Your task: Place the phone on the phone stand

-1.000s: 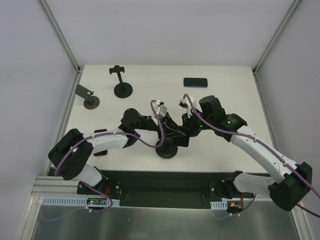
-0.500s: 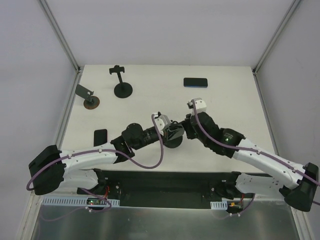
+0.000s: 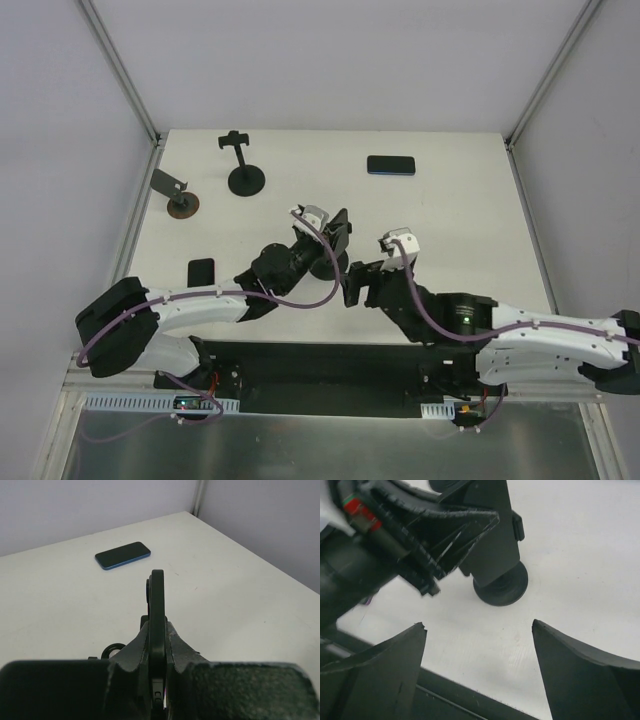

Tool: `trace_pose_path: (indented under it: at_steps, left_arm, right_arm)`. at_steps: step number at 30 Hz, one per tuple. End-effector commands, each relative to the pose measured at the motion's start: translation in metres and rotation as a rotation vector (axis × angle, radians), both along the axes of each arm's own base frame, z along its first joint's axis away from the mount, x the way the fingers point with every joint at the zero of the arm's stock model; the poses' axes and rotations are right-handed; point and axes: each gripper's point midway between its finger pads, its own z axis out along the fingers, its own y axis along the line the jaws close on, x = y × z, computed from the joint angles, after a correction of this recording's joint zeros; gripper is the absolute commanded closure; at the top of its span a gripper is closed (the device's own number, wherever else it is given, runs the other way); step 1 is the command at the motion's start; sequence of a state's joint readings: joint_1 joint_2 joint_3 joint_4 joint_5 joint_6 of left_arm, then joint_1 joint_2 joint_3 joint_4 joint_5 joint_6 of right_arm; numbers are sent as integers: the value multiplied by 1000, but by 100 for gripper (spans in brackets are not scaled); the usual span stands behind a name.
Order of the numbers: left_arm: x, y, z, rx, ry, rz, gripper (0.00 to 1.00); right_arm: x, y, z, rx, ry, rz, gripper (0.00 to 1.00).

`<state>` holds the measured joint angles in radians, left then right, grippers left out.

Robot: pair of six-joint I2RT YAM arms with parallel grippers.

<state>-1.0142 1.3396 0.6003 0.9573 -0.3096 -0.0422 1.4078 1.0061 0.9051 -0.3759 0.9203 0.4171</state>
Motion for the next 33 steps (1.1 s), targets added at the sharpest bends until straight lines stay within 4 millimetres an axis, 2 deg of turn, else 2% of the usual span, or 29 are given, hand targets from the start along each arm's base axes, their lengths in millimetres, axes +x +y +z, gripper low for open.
trace_pose_path:
  at_steps: [1,2,3,5,6,7,8,10,11,12,15,17,22,24,27,28,29,30,33]
  left_arm:
    - [-3,13,-8,69,-7,-6,100]
    - [-9,11,-6,64,-13,-44,100]
    - [-13,11,-10,81,-6,-74,100]
    - [-32,4,-1,30,19,-197,100]
    - [-35,8,-3,29,31,-235,100]
    - [-42,8,5,9,20,-278,100]
    - [-56,4,8,7,14,-365,100]
    - [-65,7,12,13,12,-428,100]
    - [-81,4,14,20,1,-525,100]
    - [-87,4,17,21,-3,-563,100]
    - [-98,9,21,18,-5,-675,100]
    - [-93,13,21,6,16,-677,100]
    - [-103,11,21,-18,39,-769,100]
    - [-98,11,20,-25,88,-753,91]
    - [-93,16,21,-68,148,-713,54]
    - [-94,19,28,-92,144,-696,41]
    - [-94,22,30,-104,139,-679,33]
    - [-94,26,25,-111,157,-657,25]
    - [-92,42,44,-143,157,-565,10]
  right_arm:
    - [-28,3,28,75,-30,278,6]
    - [-29,-7,22,9,-28,295,4]
    - [-29,-17,27,-38,-74,331,1]
    - [-33,-25,28,-54,-58,423,0]
    - [-34,-28,28,-80,-71,468,0]
    - [-38,-26,25,-66,-49,535,1]
    - [-40,-26,20,-64,-41,577,3]
    - [-40,-26,13,-41,4,635,3]
    - [-40,-25,8,-36,26,653,2]
    - [-38,-24,3,-30,41,658,2]
    - [-36,-17,-3,16,72,699,3]
    - [-35,-9,-2,37,64,738,4]
    - [-24,-3,-7,2,79,733,4]
    - [-20,0,-12,-13,102,730,4]
    - [-14,1,-11,-16,115,724,3]
    - [-13,2,-8,-14,110,729,3]
    - [-11,3,-8,-19,108,732,2]
    - [-7,2,-6,-20,101,734,2]
    - [-1,9,7,3,108,769,2]
